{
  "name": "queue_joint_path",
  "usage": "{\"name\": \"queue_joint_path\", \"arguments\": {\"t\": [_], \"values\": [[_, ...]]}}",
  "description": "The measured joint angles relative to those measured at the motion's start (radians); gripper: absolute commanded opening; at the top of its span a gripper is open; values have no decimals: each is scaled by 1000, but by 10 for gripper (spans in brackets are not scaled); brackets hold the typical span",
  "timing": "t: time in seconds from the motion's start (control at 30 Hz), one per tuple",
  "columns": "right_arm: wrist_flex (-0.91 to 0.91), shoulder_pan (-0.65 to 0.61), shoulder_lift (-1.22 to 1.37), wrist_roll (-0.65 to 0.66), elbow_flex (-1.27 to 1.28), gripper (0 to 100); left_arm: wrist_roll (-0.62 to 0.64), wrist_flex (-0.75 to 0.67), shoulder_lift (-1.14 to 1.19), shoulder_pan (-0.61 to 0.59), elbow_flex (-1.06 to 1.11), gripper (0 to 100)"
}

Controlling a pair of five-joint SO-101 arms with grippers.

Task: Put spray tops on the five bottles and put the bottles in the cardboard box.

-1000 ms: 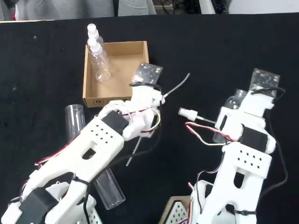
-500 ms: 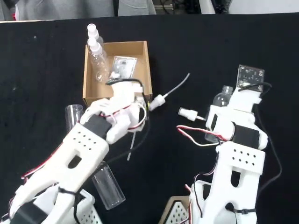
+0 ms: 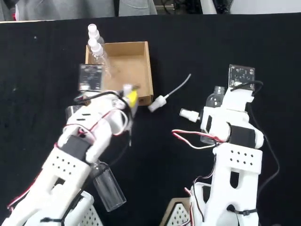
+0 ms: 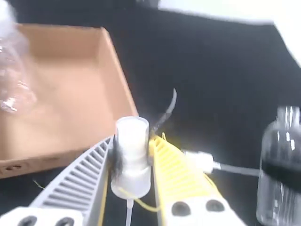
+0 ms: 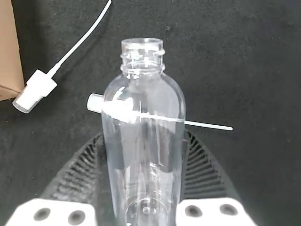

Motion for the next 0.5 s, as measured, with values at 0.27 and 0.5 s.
{"name": "queue_joint_path", "arguments": {"t": [0.27,0.5], "values": [[5,-23,-150,0,40,56,146,0,-100,-112,34,29],[-26,-94,-224,0,103,56,207,0,-160,-166,34,29]]}}
